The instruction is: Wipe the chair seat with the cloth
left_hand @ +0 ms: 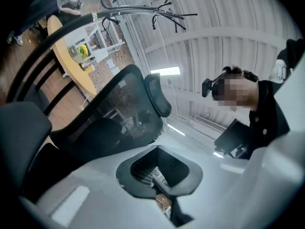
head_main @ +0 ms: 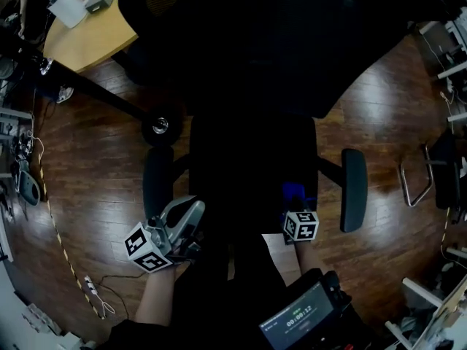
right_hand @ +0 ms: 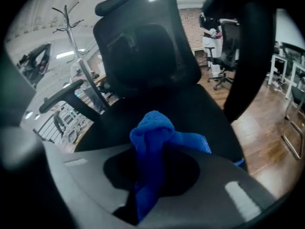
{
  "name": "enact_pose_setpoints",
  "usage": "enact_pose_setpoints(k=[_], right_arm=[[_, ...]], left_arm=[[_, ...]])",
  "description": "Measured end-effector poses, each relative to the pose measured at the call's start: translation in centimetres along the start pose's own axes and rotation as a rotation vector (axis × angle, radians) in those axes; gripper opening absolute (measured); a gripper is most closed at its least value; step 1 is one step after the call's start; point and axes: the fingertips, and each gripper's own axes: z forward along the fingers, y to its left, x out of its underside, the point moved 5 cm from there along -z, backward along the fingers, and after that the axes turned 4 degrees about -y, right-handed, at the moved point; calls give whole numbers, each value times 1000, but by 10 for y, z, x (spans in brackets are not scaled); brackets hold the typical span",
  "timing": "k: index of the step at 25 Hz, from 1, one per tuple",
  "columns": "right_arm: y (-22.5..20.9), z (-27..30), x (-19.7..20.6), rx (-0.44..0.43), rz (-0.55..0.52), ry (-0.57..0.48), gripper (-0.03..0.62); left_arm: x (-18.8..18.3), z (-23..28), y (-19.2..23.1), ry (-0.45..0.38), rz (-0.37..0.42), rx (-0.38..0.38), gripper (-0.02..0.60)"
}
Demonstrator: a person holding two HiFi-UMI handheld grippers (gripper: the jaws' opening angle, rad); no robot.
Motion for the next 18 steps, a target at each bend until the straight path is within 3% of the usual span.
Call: enact_pose_setpoints(k=[4,9,12,15,18], right_arm=[[92,26,23,-175,-30,74,60],[203,68,45,-308,-47,123,60],[266,85,54,-435,-76,152,60],[300,95,75,-518,-114,218,60],[304,97,84,-545,-154,224,60]], left_arm=[[-23,-34,3,-59,30,-59,3],[-36,-70,3,-144,48,-130,3],[-42,-90,3,-171,66,-158,3],[-41,-109,5,-181,73,-184,3],[-37,-120,4,-190,73,-203,3]])
